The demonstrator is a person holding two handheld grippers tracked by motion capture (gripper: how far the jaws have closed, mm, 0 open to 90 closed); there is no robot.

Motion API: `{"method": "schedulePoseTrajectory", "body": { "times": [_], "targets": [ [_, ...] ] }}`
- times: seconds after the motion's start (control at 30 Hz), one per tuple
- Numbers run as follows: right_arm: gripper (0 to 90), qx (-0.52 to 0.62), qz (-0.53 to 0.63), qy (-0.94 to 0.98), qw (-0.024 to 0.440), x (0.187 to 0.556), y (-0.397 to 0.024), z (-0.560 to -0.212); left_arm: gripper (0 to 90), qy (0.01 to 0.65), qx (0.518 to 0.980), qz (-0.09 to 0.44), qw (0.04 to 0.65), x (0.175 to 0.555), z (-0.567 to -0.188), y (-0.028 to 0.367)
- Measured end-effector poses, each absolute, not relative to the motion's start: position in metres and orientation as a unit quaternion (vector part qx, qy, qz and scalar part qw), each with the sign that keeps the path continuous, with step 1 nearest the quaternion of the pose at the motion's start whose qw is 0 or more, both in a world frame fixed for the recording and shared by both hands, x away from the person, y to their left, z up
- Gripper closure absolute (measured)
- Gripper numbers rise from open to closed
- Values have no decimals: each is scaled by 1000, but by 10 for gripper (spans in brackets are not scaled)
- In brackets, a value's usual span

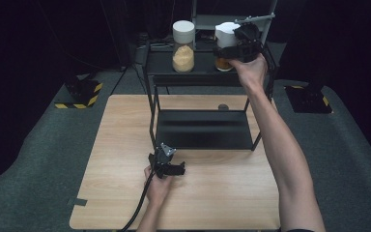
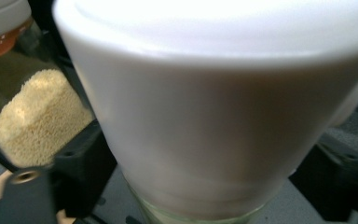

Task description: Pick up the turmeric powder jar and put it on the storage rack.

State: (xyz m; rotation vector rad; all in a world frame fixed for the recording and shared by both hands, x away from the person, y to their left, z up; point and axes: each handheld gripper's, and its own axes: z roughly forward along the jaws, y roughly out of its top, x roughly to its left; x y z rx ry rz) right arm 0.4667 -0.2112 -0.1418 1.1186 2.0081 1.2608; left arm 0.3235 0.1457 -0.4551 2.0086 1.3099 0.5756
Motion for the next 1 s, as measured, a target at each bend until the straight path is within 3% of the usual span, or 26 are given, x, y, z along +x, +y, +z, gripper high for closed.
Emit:
{"method": "schedulePoseTrajectory", "body": {
  "times": [0.27, 0.4, 1.0],
  "targets": [
    [35, 404, 480, 736, 253, 461, -218, -140, 49, 501, 768, 220, 332, 324, -455, 146],
    [36, 398, 501, 720, 269, 450, -224, -148, 48, 501, 768, 220, 332, 324, -455, 146],
    [34, 394, 508, 724, 251, 435, -252, -154, 48, 501, 769, 221, 331, 324, -455, 146]
  ]
}}
